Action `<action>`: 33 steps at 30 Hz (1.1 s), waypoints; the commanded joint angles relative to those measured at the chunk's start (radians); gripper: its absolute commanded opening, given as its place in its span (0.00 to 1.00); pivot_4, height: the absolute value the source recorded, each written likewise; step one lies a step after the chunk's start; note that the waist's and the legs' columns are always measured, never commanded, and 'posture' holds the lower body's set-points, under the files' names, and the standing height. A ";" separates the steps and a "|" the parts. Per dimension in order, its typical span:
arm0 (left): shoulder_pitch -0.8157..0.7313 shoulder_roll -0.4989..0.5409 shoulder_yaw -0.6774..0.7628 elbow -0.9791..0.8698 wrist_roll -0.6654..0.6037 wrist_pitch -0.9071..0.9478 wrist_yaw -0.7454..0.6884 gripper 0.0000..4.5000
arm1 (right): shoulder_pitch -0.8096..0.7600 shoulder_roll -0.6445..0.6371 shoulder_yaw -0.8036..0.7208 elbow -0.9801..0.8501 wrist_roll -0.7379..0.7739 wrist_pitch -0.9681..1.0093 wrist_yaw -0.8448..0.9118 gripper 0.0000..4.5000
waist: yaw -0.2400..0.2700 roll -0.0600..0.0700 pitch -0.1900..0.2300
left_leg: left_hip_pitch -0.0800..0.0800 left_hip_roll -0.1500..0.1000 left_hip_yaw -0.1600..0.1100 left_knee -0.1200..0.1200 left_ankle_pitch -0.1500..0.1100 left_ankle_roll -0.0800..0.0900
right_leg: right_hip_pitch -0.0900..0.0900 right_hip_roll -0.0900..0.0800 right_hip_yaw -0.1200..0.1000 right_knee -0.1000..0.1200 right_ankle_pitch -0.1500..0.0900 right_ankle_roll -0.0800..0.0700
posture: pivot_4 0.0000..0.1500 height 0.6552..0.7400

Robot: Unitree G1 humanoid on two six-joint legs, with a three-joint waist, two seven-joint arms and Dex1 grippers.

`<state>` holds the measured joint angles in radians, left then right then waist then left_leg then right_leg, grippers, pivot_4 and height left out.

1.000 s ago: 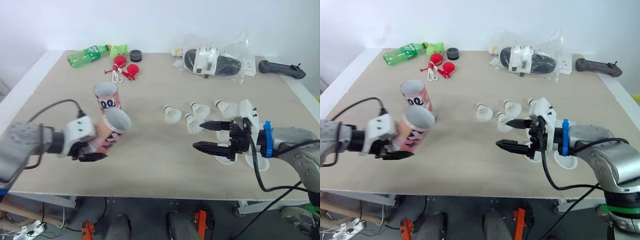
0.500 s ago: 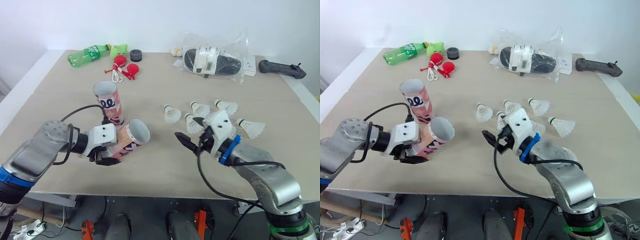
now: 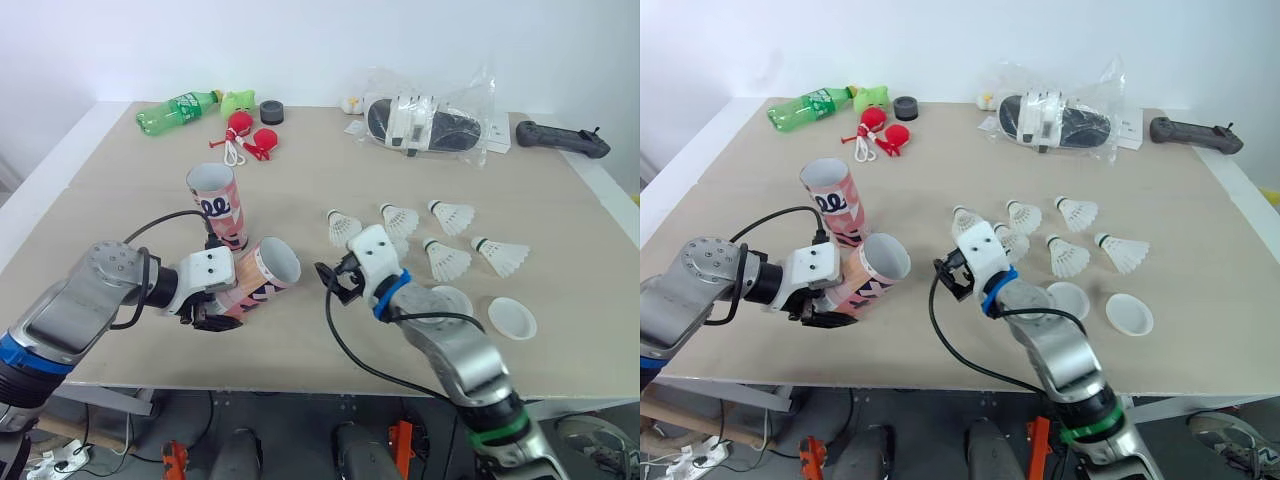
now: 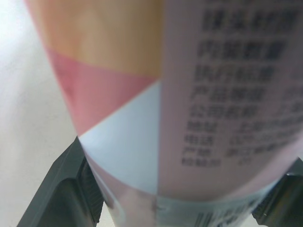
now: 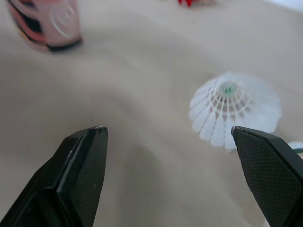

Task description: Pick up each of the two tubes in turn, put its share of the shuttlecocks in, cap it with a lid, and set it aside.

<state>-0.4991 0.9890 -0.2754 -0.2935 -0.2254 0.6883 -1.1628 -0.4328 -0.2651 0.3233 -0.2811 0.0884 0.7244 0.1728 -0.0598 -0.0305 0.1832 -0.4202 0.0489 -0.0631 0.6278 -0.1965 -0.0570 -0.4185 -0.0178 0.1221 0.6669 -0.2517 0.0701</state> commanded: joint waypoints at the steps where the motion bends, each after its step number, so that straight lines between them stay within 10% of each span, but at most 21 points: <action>1: 0.017 -0.005 -0.020 -0.009 0.002 0.030 -0.010 0.73 | -0.045 0.054 -0.007 0.062 -0.045 -0.062 -0.031 1.00 | 0.000 0.000 0.000 | 0.000 0.000 0.000 0.000 0.000 0.000 | 0.000 0.000 0.000 0.000 0.000 0.000 | 1.00 1.00; 15: 0.015 -0.025 -0.009 -0.027 -0.001 0.068 -0.001 0.73 | -0.264 0.219 -0.106 0.584 -0.143 -0.311 -0.140 1.00 | -0.010 0.000 0.000 | 0.000 0.000 -0.001 0.000 0.000 0.000 | 0.001 0.000 0.000 0.000 0.002 -0.001 | 1.00 1.00; 24: 0.019 -0.031 -0.001 -0.043 -0.005 0.085 0.004 0.73 | -0.330 0.272 -0.149 0.744 -0.155 -0.410 -0.147 0.03 | -0.015 0.000 0.000 | 0.001 0.000 -0.002 0.000 0.001 -0.002 | 0.002 0.000 -0.001 0.000 0.002 0.000 | 1.00 1.00; 33: 0.024 -0.042 0.000 -0.057 -0.009 0.095 0.008 0.73 | -0.317 0.300 -0.154 0.641 -0.126 -0.517 -0.087 0.01 | -0.015 0.000 0.000 | 0.000 0.000 -0.003 0.000 0.002 -0.002 | 0.002 0.000 -0.001 0.000 0.002 0.000 | 1.00 1.00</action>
<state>-0.4895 0.9610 -0.2457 -0.3264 -0.2232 0.7831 -1.1478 -0.7417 0.0256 0.1821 0.4547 -0.0592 0.2421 0.0578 -0.0748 -0.0301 0.1833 -0.4197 0.0484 -0.0657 0.6277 -0.1948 -0.0593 -0.4168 -0.0179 0.1210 0.6672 -0.2493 0.0703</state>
